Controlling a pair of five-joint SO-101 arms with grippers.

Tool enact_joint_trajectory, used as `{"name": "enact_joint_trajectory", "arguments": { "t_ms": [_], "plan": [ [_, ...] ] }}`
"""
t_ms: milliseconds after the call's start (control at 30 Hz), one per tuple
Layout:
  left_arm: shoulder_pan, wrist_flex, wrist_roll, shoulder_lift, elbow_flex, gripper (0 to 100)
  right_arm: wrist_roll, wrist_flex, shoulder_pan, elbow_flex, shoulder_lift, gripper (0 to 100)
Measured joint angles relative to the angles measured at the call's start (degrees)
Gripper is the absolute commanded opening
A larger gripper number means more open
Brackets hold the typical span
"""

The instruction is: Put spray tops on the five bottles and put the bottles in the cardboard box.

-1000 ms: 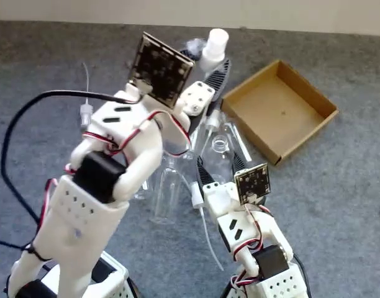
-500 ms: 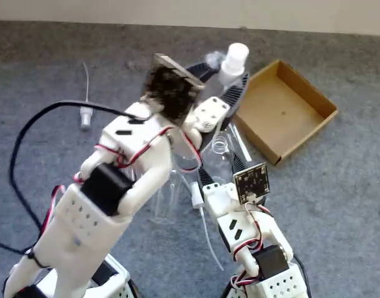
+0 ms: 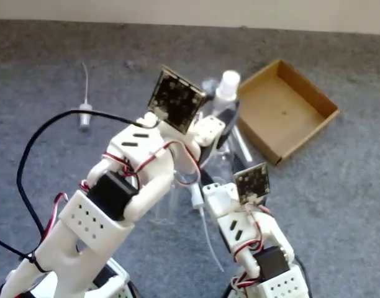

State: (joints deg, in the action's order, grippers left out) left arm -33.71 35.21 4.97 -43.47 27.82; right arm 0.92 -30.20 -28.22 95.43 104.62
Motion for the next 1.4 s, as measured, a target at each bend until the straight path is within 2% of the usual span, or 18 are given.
{"name": "enact_joint_trajectory", "arguments": {
  "t_ms": [233, 467, 667, 833, 900, 1067, 1400],
  "plan": [
    [-0.3, 0.0, 0.2, 0.0, 6.6, 1, 0.0, 0.0, 0.0, 0.0, 0.0, 12.8],
    [-4.7, 0.0, 0.1, 0.0, 11.3, 1, 0.0, 0.0, 0.4, 0.0, 0.0, 12.8],
    [-4.8, 0.0, 0.1, 0.0, 13.2, 1, -0.1, -0.1, 0.4, 0.0, -0.1, 12.8],
    [-4.8, -0.4, 0.0, -0.6, 15.9, 16, -0.1, -0.2, 0.1, 0.0, -0.2, 12.8],
    [-4.8, -0.4, 0.0, -1.4, 16.7, 18, -0.9, -0.1, 1.1, 0.0, 0.0, 12.8],
    [-5.4, 0.1, 0.1, -5.6, 21.2, 15, -7.2, -0.1, 5.0, 0.0, -0.1, 12.8],
    [-6.0, -4.7, 0.1, -12.7, 28.0, 14, -2.3, -0.1, 5.4, 0.0, -0.1, 12.8]
  ]
}}
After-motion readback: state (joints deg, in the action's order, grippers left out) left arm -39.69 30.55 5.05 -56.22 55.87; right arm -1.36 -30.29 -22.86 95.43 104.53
